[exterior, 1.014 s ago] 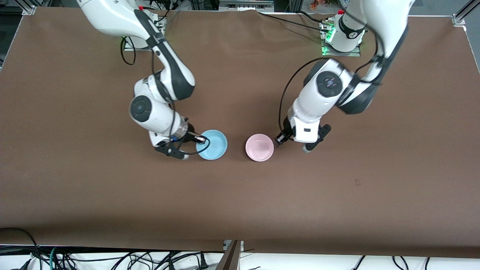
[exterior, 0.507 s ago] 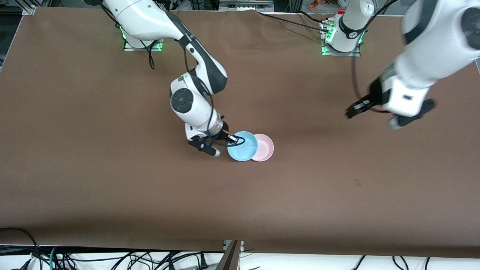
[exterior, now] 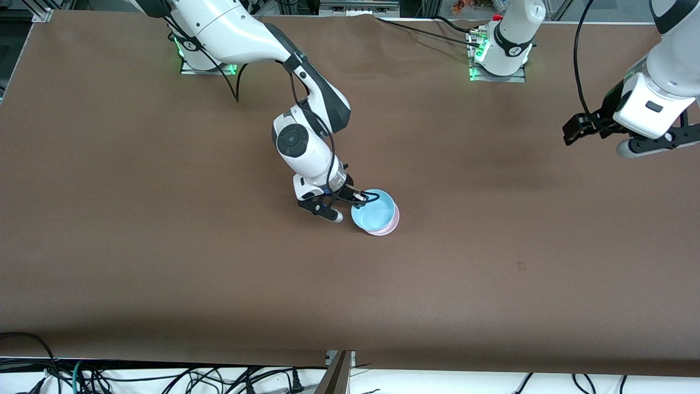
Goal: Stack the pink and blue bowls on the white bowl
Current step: 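Place the blue bowl onto the pink bowl while the left gripper withdraws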
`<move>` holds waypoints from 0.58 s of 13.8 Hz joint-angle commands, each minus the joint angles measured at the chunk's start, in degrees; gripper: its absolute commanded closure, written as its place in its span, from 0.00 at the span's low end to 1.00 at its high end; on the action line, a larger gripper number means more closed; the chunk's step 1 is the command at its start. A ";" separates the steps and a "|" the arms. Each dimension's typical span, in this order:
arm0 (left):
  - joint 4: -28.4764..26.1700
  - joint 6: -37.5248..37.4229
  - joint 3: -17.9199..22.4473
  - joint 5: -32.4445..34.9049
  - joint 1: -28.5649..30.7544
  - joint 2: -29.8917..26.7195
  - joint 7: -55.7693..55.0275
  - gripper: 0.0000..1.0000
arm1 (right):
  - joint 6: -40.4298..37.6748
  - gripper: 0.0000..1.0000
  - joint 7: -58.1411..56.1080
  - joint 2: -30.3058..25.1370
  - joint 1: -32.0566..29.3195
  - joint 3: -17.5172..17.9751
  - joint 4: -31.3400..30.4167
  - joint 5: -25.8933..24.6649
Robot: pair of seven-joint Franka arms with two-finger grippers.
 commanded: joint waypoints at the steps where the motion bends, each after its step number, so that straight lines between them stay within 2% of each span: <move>1: -2.67 -2.18 0.12 1.95 -0.74 -4.01 4.78 0.07 | 0.66 1.00 1.20 2.16 1.46 -0.78 2.80 -0.80; 2: -2.14 -2.81 -0.14 1.95 -0.74 -4.36 4.70 0.01 | 0.66 1.00 1.20 2.51 1.55 -0.78 3.16 -0.89; 3: -1.96 -2.90 -0.14 1.87 -0.91 -4.98 4.70 0.00 | 0.66 1.00 1.20 2.69 1.73 -0.78 3.16 -0.89; 6: -1.87 -4.48 -0.41 1.16 -0.91 -7.00 5.05 0.00 | 0.66 1.00 1.20 2.95 1.82 -0.78 3.25 -0.89; 8: -1.87 -5.18 -0.32 0.81 -0.83 -7.97 9.59 0.00 | 0.66 1.00 1.11 3.04 1.82 -0.78 3.16 -0.89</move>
